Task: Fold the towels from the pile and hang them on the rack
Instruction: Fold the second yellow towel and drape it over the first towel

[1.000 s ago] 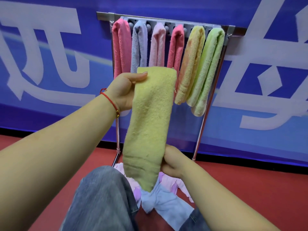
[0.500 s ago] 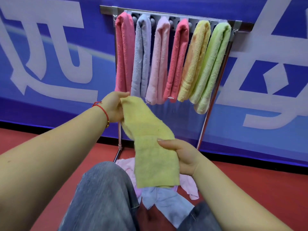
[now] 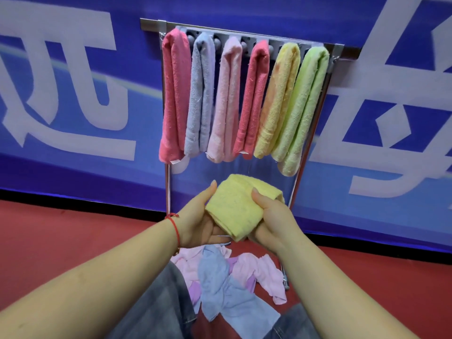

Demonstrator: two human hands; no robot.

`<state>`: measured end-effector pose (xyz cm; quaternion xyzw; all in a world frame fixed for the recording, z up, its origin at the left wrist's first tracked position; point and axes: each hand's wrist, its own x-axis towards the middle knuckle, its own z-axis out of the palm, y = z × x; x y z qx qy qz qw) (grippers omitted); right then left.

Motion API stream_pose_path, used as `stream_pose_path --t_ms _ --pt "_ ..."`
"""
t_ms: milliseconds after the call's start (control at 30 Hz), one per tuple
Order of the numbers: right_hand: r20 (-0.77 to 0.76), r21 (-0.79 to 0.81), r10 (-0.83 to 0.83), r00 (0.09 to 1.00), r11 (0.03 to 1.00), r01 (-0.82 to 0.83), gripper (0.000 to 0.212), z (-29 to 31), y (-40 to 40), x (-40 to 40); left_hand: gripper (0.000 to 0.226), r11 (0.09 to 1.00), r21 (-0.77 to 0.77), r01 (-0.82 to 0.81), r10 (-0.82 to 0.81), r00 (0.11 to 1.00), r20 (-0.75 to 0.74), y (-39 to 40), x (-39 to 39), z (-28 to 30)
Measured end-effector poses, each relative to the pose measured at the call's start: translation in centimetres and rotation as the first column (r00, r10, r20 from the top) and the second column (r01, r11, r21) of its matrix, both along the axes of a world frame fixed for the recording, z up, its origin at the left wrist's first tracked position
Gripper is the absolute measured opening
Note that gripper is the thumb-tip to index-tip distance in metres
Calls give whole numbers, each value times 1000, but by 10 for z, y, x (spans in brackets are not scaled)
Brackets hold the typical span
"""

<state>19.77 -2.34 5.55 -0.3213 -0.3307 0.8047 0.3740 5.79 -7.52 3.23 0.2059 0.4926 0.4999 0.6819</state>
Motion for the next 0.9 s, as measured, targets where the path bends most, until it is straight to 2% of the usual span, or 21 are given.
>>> stream_pose_path --t_ms 167,300,367,467,533,600,667,700,733,800,867,900 --pt "18 -53 -66 998 996 67 33 -1 7 3 81 991 93 -95 62 947 316 -3 22 -2" --pt "43 -6 -141 989 990 141 18 5 4 4 62 974 135 -183 101 879 466 -2 41 -2" --pt "53 24 -161 986 987 160 24 4 2 4 48 960 153 -235 142 878 457 1 46 0" --pt "35 -21 -163 986 986 163 38 -6 6 6 37 936 179 -303 224 905 363 9 46 6" --pt "28 -34 -88 996 995 89 49 -15 6 13 32 921 229 -315 255 932 259 15 43 14" --pt "126 -9 9 992 1000 -8 61 -29 -2 20 22 917 255 -307 278 949 147 20 41 24" --pt "300 97 -11 954 995 -19 60 -46 -15 23 11 914 251 -318 315 948 54 25 41 31" --pt "380 205 -115 918 978 38 52 -55 -20 25 9 911 253 -325 331 944 19 28 41 34" --pt "417 355 -258 872 929 105 46 -64 -23 29 8 909 258 -328 341 940 -3 30 41 37" --pt "425 645 -513 746 749 148 45 -77 -22 36 7 904 270 -331 349 937 -20 32 42 42" --pt "453 760 -646 614 640 113 44 -78 -15 40 7 903 277 -328 348 937 -27 33 42 47" --pt "485 766 -652 584 639 77 57 -76 -13 39 9 905 279 -321 344 939 -33 33 43 49"
